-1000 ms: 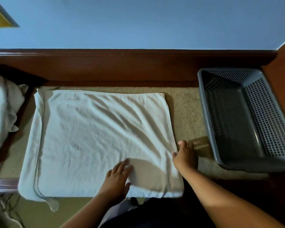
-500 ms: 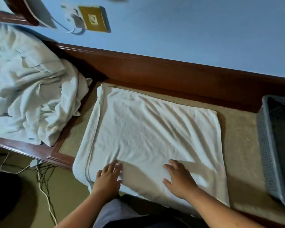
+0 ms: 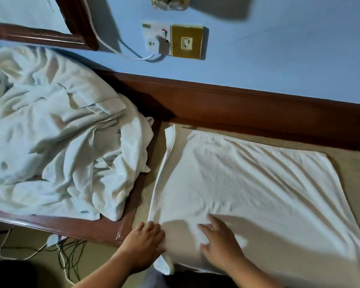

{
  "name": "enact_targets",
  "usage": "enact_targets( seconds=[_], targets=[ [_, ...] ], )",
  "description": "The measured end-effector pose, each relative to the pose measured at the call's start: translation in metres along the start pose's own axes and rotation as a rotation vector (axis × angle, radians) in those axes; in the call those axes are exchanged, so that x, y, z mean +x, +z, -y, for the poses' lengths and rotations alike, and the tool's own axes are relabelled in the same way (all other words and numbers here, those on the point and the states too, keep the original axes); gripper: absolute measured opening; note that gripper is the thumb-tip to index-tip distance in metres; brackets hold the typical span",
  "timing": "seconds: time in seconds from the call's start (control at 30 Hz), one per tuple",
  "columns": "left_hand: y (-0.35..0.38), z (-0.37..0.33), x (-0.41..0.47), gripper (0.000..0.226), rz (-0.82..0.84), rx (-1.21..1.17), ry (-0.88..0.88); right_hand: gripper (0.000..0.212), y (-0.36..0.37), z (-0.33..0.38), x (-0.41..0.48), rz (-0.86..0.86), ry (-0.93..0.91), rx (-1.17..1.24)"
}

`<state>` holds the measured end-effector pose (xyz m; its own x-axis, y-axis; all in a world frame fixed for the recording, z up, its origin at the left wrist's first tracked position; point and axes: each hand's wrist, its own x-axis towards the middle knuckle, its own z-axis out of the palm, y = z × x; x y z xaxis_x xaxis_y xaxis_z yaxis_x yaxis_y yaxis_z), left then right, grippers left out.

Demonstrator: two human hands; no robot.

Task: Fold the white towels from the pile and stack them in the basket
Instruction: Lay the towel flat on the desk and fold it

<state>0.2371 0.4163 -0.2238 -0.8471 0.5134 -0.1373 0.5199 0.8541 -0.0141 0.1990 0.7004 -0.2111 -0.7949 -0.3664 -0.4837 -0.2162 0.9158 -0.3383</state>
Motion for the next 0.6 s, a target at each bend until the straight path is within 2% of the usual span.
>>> enact_targets(
  seconds=[0.1,0.2,0.3,0.4,0.5,0.6],
  targets=[
    [0.000,0.027,-0.018,0.042,0.031,-0.051,-0.071,0.063,0.004,0.044,0.002,0.054,-0.001,-0.014],
    [-0.008,0.031,-0.023,0.045,0.183,-0.167,-0.222,0.063,-0.001,0.071,0.001,0.110,0.019,-0.012],
    [-0.016,0.018,-0.024,0.048,0.286,-0.484,-0.540,0.059,0.000,0.085,0.005,0.087,0.026,-0.004],
    [-0.026,0.005,-0.017,0.031,0.186,-0.883,-0.859,0.061,0.002,0.096,0.006,0.108,0.049,0.019],
    [-0.025,0.004,-0.005,0.025,0.147,-1.017,-0.964,0.061,0.001,0.102,0.007,0.129,0.094,0.028],
    [-0.023,0.014,0.006,0.027,0.252,-0.999,-0.958,0.060,0.002,0.107,0.009,0.162,0.111,0.020]
  ],
)
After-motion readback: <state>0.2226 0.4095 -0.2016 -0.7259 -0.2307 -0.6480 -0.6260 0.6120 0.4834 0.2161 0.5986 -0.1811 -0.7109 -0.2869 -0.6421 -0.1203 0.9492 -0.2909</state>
